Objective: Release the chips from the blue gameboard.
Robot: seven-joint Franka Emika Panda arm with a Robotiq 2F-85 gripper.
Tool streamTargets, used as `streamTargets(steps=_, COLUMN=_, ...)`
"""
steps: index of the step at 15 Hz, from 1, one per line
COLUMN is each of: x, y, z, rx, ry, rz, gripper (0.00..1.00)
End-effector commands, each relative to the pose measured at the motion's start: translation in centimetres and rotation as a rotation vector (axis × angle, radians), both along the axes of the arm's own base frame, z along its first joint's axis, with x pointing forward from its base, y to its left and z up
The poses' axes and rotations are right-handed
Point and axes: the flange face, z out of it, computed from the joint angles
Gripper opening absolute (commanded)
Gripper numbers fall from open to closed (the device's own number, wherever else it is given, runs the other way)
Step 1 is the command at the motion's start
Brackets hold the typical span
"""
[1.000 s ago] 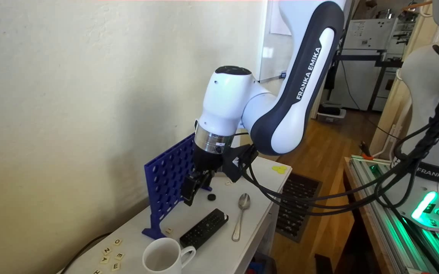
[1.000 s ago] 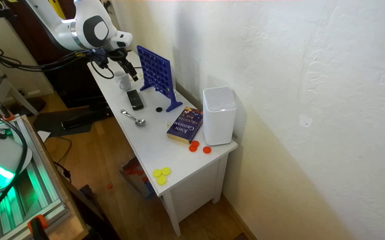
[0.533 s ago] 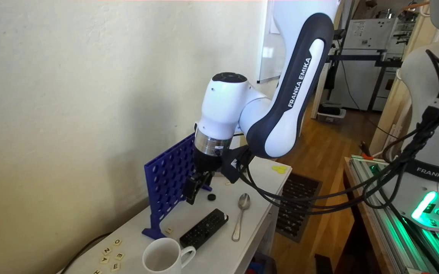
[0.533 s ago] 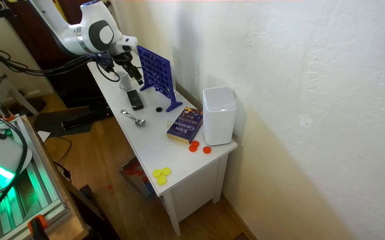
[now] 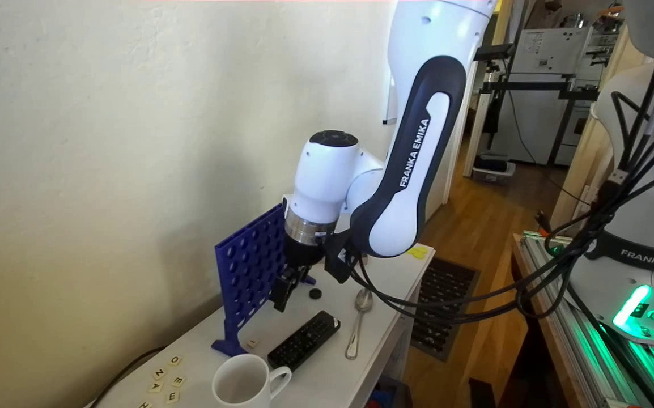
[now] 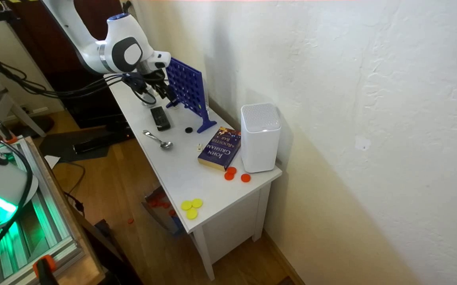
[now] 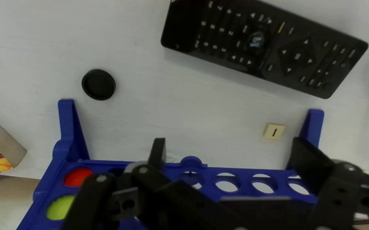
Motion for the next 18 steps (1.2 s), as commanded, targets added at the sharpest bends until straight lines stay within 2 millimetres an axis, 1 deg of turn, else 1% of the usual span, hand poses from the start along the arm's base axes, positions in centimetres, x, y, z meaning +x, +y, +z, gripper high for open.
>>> streamTargets(steps=1, x=0.6, y=-0.1, z=-1.2, rx=0.008, ry=-0.049, rz=0.026, gripper=1.00)
streamTargets(steps=5, x=0.1, y=-1.3, z=-1.9, rx=0.025, ry=-0.101, rz=0.002, gripper=1.00)
streamTargets(steps=7, x=-0.3, y=-1.5, z=-2.3, rx=0.051, ry=-0.139, rz=-0.026, gripper=1.00)
streamTargets(steps=11, x=-2.3, y=-2.3, z=-3.8, rx=0.085, ry=-0.176, rz=-0.069, gripper=1.00)
streamTargets(steps=13, x=-3.1, y=-2.9, z=-4.2, rx=0.106, ry=-0.201, rz=-0.086, gripper=1.00)
streamTargets(steps=15, x=-3.2, y=-2.9, z=-3.9, rx=0.135, ry=-0.257, rz=-0.090, gripper=1.00)
streamTargets(steps=16, x=-2.9, y=-2.9, z=-4.1, rx=0.117, ry=-0.215, rz=-0.082, gripper=1.00)
streamTargets(steps=18, x=-3.0, y=-3.1, z=-4.0, rx=0.133, ry=-0.240, rz=-0.086, gripper=1.00)
